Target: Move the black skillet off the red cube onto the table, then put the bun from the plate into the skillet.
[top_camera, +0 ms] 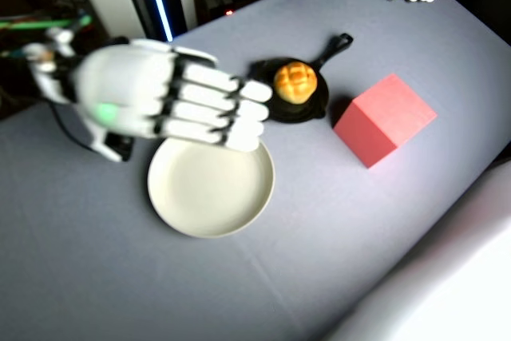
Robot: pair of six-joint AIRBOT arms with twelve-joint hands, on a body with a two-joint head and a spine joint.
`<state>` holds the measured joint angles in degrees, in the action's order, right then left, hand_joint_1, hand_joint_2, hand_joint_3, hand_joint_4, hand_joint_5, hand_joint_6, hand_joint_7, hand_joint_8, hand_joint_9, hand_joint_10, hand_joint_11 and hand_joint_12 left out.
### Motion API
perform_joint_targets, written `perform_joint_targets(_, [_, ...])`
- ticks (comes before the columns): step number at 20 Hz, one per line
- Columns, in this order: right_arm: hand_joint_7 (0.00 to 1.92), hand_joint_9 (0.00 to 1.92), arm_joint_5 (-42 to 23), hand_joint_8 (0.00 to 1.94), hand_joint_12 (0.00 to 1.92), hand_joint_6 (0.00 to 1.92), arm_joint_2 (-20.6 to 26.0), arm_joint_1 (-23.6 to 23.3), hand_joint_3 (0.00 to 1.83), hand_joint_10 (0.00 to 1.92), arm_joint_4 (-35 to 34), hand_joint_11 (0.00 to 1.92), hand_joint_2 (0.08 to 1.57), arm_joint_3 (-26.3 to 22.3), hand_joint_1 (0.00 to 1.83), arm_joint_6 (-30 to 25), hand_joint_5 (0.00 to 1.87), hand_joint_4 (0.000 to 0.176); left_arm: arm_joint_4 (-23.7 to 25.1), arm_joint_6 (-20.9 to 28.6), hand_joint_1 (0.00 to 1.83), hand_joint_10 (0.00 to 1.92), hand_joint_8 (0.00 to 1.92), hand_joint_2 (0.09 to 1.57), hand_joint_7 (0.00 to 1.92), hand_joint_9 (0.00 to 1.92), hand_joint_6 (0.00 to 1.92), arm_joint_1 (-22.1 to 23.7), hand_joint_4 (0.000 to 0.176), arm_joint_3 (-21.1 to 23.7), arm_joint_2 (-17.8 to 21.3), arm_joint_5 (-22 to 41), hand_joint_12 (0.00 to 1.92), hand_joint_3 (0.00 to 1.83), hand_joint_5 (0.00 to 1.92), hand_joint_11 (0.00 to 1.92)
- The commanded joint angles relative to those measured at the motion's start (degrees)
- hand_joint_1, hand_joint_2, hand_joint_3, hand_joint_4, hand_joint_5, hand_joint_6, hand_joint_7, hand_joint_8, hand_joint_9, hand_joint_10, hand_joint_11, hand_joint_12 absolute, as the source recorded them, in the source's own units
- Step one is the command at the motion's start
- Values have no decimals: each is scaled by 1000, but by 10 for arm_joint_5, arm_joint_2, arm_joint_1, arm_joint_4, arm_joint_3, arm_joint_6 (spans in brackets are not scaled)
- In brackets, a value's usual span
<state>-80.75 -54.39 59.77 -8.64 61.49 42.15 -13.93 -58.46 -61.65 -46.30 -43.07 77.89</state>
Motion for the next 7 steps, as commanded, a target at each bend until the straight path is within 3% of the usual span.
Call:
perform_joint_targets(1, [462, 476, -116, 15, 262, 8, 7, 6, 0, 21, -16, 297, 1320, -5, 326, -2, 358, 0, 0, 0, 275, 6, 3, 1123, 217, 197, 0, 6, 65, -2, -2, 84, 542, 2, 81, 0])
perform_joint_targets(2, [493, 502, -147, 10, 266, 5, 12, 25, 0, 14, -28, 306, 1321, -12, 337, -2, 372, 0, -1, 0, 235, 2, 1, 1120, 202, 182, 0, 6, 66, -2, -4, 92, 498, 0, 44, 0])
perform_joint_targets(3, [545, 556, -169, 18, 290, 8, 14, 37, 0, 24, -36, 362, 1328, -18, 378, -2, 392, 0, -2, 0, 154, 7, 8, 1182, 224, 196, 12, 6, 26, -2, -5, 99, 491, 24, 75, 0])
perform_joint_targets(4, [582, 603, -187, 9, 306, 3, 16, 49, 0, 15, -41, 407, 1302, -22, 422, -2, 398, 0, -3, 0, 121, 8, 4, 1196, 231, 217, 9, 6, 33, -1, -7, 107, 506, 14, 109, 0])
perform_joint_targets(5, [609, 636, -201, 12, 328, 7, 17, 57, 0, 18, -43, 447, 1287, -27, 466, -2, 415, 5, -3, 0, 155, 5, 1, 1213, 224, 217, 10, 6, 19, 0, -8, 113, 499, 13, 127, 0])
perform_joint_targets(6, [623, 652, -202, 11, 329, 3, 20, 60, 0, 17, -41, 460, 1283, -34, 498, 0, 411, 25, -3, 0, 128, 5, 1, 1225, 224, 223, 3, 6, 3, 0, -10, 122, 451, 10, 119, 0])
perform_joint_targets(7, [636, 718, -202, 2, 301, 0, 20, 60, 0, 4, -37, 562, 1280, -37, 551, 5, 343, 35, -3, 0, 109, 6, 5, 1298, 187, 178, 7, 6, 10, 1, -11, 129, 302, 26, 50, 0])
